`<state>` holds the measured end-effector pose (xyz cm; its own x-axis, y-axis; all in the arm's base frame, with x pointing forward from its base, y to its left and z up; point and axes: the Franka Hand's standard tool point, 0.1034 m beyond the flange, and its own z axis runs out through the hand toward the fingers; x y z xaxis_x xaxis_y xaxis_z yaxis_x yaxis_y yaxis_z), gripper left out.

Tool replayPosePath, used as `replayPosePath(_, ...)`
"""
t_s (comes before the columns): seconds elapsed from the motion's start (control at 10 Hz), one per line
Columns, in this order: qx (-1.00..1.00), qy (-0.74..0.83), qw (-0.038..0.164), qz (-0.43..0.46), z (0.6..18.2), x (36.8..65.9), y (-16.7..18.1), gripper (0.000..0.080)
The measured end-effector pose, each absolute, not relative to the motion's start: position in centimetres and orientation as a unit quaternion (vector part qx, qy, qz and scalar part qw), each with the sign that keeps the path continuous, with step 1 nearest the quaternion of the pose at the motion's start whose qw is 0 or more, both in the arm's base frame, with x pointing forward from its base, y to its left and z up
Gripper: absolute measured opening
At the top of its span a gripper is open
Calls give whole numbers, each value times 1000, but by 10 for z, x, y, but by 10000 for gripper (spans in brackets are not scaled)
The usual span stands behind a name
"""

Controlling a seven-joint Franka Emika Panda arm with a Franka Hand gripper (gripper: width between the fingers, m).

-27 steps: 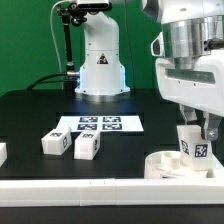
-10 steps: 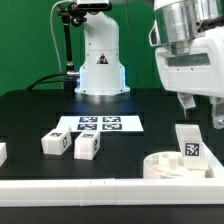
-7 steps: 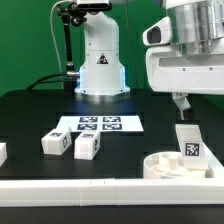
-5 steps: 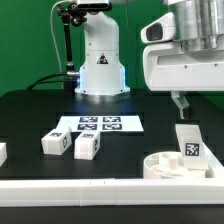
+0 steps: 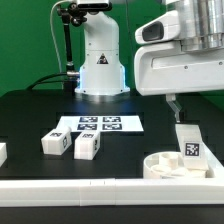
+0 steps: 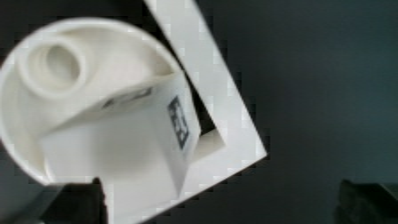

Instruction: Assemble stool

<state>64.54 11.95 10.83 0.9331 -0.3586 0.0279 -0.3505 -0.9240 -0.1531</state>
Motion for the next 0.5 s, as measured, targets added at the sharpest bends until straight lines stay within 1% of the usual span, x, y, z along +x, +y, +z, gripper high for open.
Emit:
replayPosePath(0.2,-995,69,54,-36,108,644,122,649)
replayPosePath(0.5,-996,-54,49,-43,108,645,120,649)
